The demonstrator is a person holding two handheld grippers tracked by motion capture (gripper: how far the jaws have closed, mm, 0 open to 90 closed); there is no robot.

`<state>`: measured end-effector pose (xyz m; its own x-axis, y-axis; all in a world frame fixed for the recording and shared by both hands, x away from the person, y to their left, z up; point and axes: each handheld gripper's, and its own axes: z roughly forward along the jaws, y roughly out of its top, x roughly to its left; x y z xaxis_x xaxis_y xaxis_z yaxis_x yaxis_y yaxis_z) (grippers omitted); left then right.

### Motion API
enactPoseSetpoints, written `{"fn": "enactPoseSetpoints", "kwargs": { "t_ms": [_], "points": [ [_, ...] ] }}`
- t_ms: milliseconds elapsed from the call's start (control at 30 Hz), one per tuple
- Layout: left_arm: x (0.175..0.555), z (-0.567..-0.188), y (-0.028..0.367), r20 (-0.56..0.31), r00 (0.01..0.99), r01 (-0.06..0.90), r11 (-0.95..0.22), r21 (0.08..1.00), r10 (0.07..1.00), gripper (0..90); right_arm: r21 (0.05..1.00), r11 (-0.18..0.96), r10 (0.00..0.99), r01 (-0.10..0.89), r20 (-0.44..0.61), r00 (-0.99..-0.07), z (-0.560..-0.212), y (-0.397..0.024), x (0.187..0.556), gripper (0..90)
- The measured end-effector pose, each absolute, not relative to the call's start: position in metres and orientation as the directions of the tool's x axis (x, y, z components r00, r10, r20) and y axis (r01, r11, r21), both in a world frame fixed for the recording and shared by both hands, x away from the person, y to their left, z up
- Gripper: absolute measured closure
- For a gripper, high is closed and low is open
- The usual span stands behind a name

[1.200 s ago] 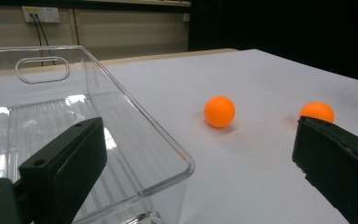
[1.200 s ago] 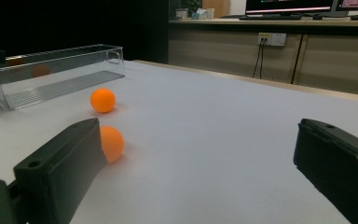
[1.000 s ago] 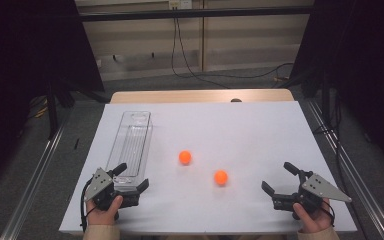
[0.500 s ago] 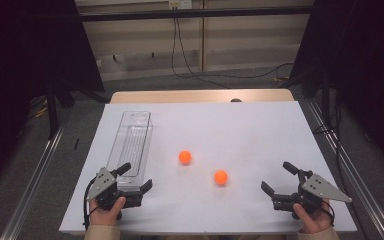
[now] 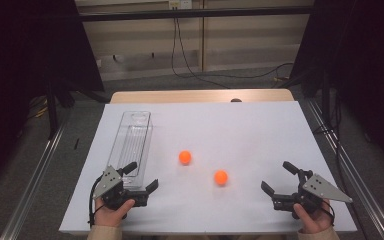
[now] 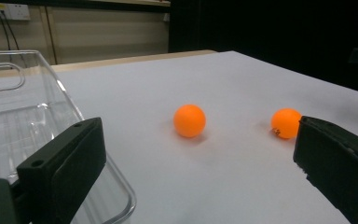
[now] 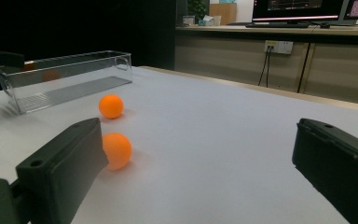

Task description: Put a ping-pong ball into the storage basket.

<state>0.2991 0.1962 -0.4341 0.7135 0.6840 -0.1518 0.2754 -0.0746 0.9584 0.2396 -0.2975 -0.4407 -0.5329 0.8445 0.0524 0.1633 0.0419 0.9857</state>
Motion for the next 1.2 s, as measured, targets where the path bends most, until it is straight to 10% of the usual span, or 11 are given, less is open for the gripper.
{"fn": "enactPoseSetpoints", "kwargs": {
  "t_ms": [1200],
  "points": [
    [0.306,-0.430,0.160,-0.137,0.765,0.279,-0.133,0.951,0.629,2.5,0.986,0.046,0.837,0.162,0.050,-0.545,-0.441,-0.296,0.239,1.7]
  ]
}}
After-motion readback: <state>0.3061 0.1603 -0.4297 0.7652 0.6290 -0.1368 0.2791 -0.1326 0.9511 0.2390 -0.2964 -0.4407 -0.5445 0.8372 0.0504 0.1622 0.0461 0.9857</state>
